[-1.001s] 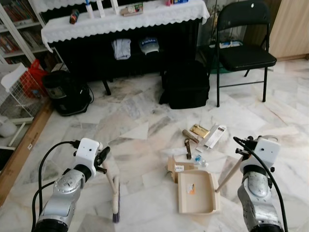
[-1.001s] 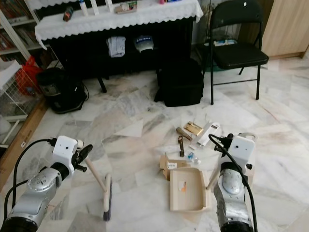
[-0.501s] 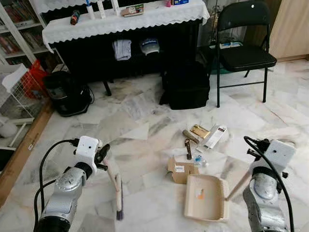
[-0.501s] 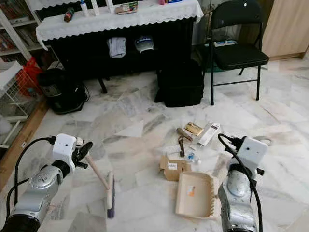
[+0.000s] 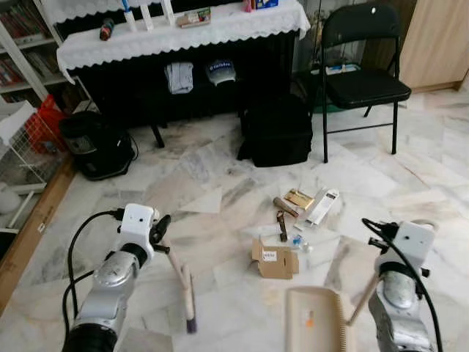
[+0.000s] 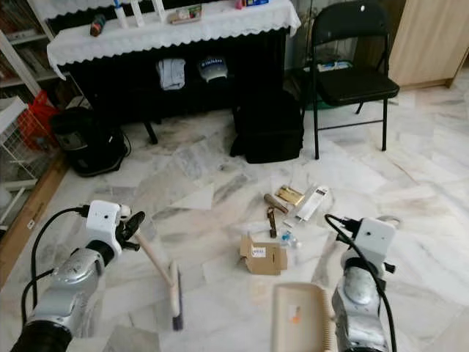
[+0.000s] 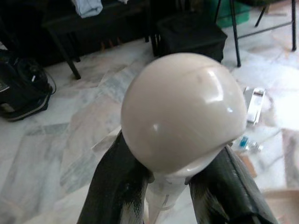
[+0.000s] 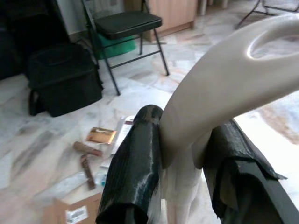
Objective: Sweep floor
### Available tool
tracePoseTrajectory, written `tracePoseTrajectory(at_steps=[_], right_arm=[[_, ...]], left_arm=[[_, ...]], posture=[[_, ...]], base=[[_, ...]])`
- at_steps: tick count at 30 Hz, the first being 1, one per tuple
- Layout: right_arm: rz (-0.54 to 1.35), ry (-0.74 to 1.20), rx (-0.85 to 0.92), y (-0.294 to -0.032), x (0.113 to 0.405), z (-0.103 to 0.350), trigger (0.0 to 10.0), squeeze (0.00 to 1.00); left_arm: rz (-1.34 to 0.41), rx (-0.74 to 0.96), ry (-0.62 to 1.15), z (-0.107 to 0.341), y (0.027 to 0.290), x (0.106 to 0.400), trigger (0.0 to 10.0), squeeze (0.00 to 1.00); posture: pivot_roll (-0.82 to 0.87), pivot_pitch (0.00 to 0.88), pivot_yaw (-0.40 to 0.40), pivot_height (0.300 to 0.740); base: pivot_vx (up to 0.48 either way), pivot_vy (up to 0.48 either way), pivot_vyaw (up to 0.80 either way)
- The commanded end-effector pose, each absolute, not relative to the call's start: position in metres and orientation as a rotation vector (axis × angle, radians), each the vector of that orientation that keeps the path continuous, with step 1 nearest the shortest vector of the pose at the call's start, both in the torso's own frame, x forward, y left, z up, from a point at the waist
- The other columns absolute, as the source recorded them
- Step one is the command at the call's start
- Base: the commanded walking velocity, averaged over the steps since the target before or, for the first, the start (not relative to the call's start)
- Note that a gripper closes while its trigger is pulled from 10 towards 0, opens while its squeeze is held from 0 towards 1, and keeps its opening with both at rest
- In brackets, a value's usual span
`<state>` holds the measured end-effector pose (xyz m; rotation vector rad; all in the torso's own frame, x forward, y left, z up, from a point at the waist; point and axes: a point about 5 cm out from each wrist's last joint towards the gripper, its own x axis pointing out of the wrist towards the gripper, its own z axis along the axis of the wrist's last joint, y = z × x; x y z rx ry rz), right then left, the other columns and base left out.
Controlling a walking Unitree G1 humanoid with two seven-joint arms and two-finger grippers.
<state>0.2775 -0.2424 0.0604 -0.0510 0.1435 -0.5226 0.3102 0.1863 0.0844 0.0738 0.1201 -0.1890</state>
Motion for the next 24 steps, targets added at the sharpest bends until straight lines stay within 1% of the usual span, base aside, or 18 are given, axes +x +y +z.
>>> tracePoseTrajectory(at_steps=[1, 4, 9, 10, 11, 14, 19, 24], right_arm=[[-0.498, 0.089, -0.05, -0.236, 0.285, 0.069, 10.0, 0.0], [-0.507, 0.104, -0.042, -0.233, 0.289, 0.065, 10.0, 0.0], [-0.508, 0.081, -0.035, -0.231, 0.291, 0.069, 10.0, 0.0], [-0.477, 0.036, -0.052, -0.227, 0.292, 0.074, 10.0, 0.0], [-0.477, 0.036, -0.052, -0.227, 0.292, 0.074, 10.0, 0.0], [-0.419, -0.019, -0.057, -0.22, 0.293, 0.077, 10.0, 0.0], [-0.402, -0.018, -0.059, -0.214, 0.294, 0.074, 10.0, 0.0], [-0.382, -0.023, -0.064, -0.209, 0.296, 0.073, 10.0, 0.0]], left_arm=[[-0.137, 0.056, 0.053, 0.098, 0.195, 0.316, 10.0, 0.0], [-0.162, 0.051, 0.043, 0.102, 0.188, 0.319, 10.0, 0.0], [-0.164, 0.053, 0.031, 0.104, 0.188, 0.32, 10.0, 0.0], [-0.15, 0.043, -0.001, 0.108, 0.19, 0.32, 10.0, 0.0], [-0.15, 0.043, -0.001, 0.108, 0.19, 0.32, 10.0, 0.0], [-0.132, 0.037, -0.081, 0.12, 0.19, 0.32, 10.0, 0.0], [-0.101, 0.045, -0.109, 0.127, 0.191, 0.326, 10.0, 0.0], [-0.1, 0.045, -0.113, 0.129, 0.19, 0.331, 10.0, 0.0]], posture=[[-0.12, 0.0, 0.13, 0.74], [-0.11, 0.0, 0.136, 0.74], [-0.11, 0.0, 0.141, 0.74], [-0.11, 0.0, 0.151, 0.74], [-0.11, 0.0, 0.151, 0.74], [-0.12, 0.0, 0.163, 0.74], [-0.14, 0.0, 0.178, 0.74], [-0.17, 0.0, 0.171, 0.74]], base=[[0.0, 0.0, 0.0], [0.0, 0.0, 0.0], [0.0, 0.0, 0.0], [0.0, 0.0, 0.0], [0.0, 0.0, 0.0], [0.0, 0.0, 0.0], [0.0, 0.0, 0.0], [0.0, 0.0, 0.0]])
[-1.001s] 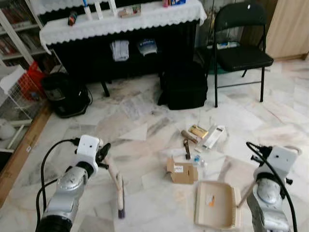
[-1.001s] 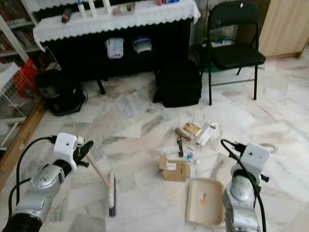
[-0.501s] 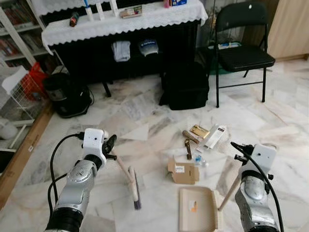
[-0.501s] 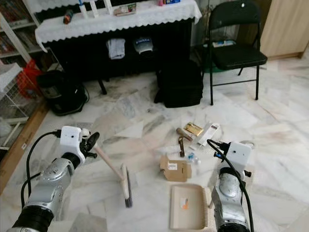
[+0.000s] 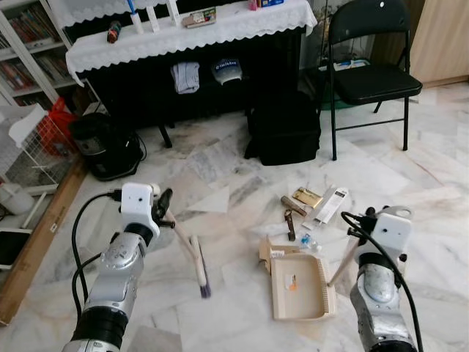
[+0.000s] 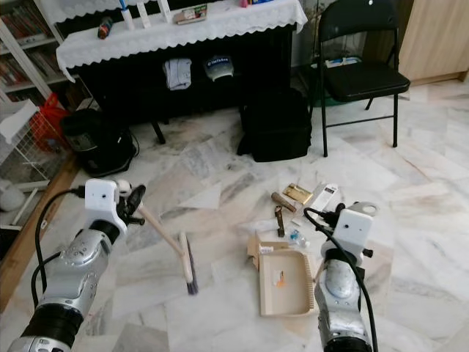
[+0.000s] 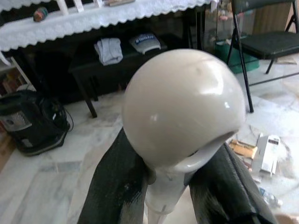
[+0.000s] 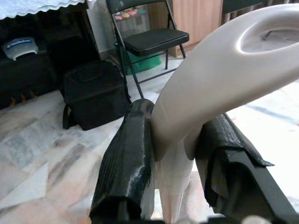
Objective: Sweep floor
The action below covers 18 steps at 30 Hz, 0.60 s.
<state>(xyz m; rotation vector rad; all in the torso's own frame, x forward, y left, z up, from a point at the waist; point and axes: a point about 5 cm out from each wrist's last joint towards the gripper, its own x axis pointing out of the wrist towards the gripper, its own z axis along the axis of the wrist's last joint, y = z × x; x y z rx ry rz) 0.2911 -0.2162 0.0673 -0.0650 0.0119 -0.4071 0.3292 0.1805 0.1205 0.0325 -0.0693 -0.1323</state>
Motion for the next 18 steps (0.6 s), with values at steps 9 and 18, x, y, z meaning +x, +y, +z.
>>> tracePoseTrajectory(at_steps=[9, 18], right_arm=[[-0.341, -0.02, -0.077, -0.214, 0.303, 0.074, 10.0, 0.0], [-0.357, 0.075, -0.039, -0.201, 0.296, 0.047, 10.0, 0.0]], left_arm=[[-0.081, 0.031, -0.14, 0.128, 0.177, 0.334, 10.0, 0.0], [-0.071, 0.053, -0.141, 0.133, 0.193, 0.33, 10.0, 0.0]], posture=[[-0.17, 0.0, 0.143, 0.74], [-0.09, 0.0, 0.194, 0.74]], base=[[0.0, 0.0, 0.0], [0.0, 0.0, 0.0]])
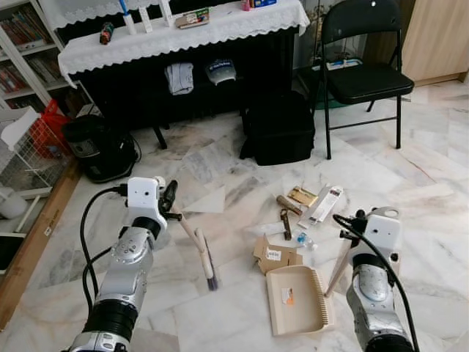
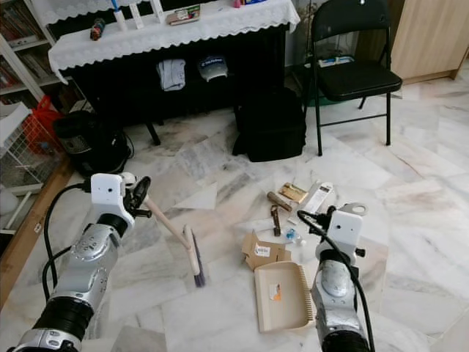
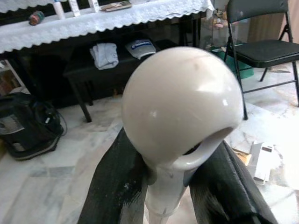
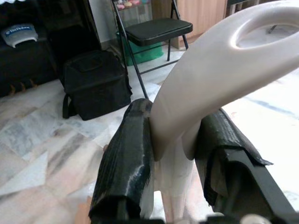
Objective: Sweep floor
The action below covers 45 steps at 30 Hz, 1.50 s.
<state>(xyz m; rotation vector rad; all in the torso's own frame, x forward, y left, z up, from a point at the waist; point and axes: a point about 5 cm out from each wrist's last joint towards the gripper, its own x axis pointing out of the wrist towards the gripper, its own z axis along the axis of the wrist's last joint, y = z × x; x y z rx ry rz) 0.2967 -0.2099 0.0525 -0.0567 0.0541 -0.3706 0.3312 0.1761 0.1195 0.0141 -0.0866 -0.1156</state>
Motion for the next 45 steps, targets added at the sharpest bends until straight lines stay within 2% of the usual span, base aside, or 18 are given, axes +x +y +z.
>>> tracePoseTrajectory(at_steps=[1, 9, 21, 26, 33, 45], right_arm=[[-0.359, 0.1, -0.032, -0.198, 0.293, 0.04, 10.0, 0.0], [-0.423, 0.158, 0.002, -0.201, 0.28, 0.023, 10.0, 0.0], [-0.467, 0.135, 0.0, -0.207, 0.274, 0.021, 10.0, 0.0], [-0.457, 0.118, -0.008, -0.206, 0.274, 0.024, 10.0, 0.0], [-0.33, 0.028, -0.1, -0.204, 0.288, 0.045, 10.0, 0.0], [-0.217, -0.035, -0.184, -0.214, 0.302, 0.073, 10.0, 0.0]], left_arm=[[-0.073, 0.05, -0.135, 0.134, 0.196, 0.33, 10.0, 0.0], [-0.123, 0.04, -0.122, 0.138, 0.19, 0.334, 10.0, 0.0], [-0.185, 0.026, -0.083, 0.137, 0.181, 0.343, 10.0, 0.0], [-0.161, 0.021, -0.069, 0.13, 0.181, 0.345, 10.0, 0.0], [-0.109, -0.019, -0.095, 0.125, 0.173, 0.343, 10.0, 0.0], [-0.041, 0.003, -0.084, 0.098, 0.162, 0.327, 10.0, 0.0]], posture=[[-0.09, 0.0, 0.218, 0.74], [-0.12, 0.0, 0.277, 0.74], [-0.16, 0.0, 0.297, 0.74], [-0.19, 0.0, 0.26, 0.74], [-0.22, 0.0, 0.195, 0.74], [-0.27, 0.0, 0.047, 0.74]], base=[[0.0, 0.0, 0.0], [0.0, 0.0, 0.0], [0.0, 0.0, 0.0], [0.0, 0.0, 0.0], [0.0, 0.0, 0.0], [0.0, 0.0, 0.0]])
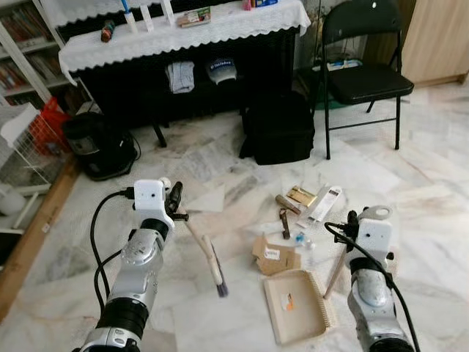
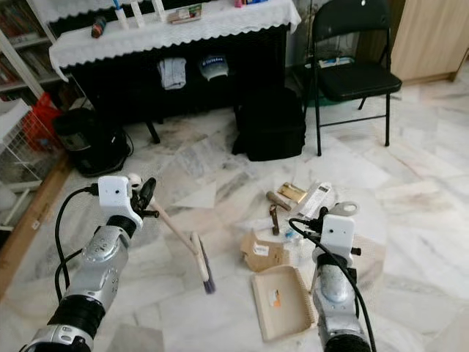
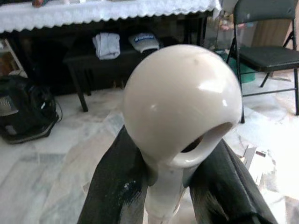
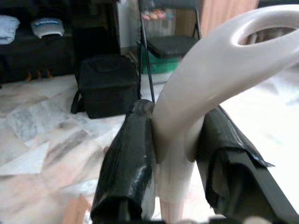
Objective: Sweep floor
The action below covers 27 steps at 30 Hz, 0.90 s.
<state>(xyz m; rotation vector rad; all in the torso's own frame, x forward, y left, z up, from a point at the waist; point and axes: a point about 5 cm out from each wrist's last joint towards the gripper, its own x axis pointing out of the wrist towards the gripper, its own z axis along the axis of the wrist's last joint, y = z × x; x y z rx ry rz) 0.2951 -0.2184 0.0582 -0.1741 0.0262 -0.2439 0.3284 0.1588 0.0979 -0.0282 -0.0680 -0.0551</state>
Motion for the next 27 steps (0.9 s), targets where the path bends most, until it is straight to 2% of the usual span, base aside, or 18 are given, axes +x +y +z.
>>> tracePoseTrajectory(at_steps=[1, 7, 14, 19, 27], right_arm=[[-0.208, -0.04, -0.191, -0.217, 0.302, 0.076, 10.0, 0.0], [-0.179, -0.053, -0.212, -0.231, 0.305, 0.088, 10.0, 0.0], [-0.146, -0.011, -0.196, -0.225, 0.31, 0.083, 10.0, 0.0], [-0.12, 0.026, -0.169, -0.215, 0.312, 0.074, 10.0, 0.0], [-0.117, 0.033, -0.142, -0.204, 0.313, 0.069, 10.0, 0.0]], left_arm=[[-0.037, 0.001, -0.079, 0.094, 0.159, 0.325, 10.0, 0.0], [0.001, -0.029, -0.06, 0.078, 0.147, 0.311, 10.0, 0.0], [0.019, -0.015, -0.039, 0.067, 0.148, 0.299, 10.0, 0.0], [0.047, 0.009, -0.051, 0.068, 0.157, 0.295, 10.0, 0.0], [0.071, 0.038, -0.057, 0.071, 0.175, 0.294, 10.0, 0.0]], posture=[[-0.28, 0.0, 0.014, 0.74], [-0.24, 0.0, -0.031, 0.74], [-0.18, 0.0, -0.038, 0.74], [-0.13, 0.0, -0.043, 0.74], [-0.12, 0.0, -0.006, 0.74]], base=[[0.0, 0.0, 0.0], [0.0, 0.0, 0.0], [0.0, 0.0, 0.0], [0.0, 0.0, 0.0], [0.0, 0.0, 0.0]])
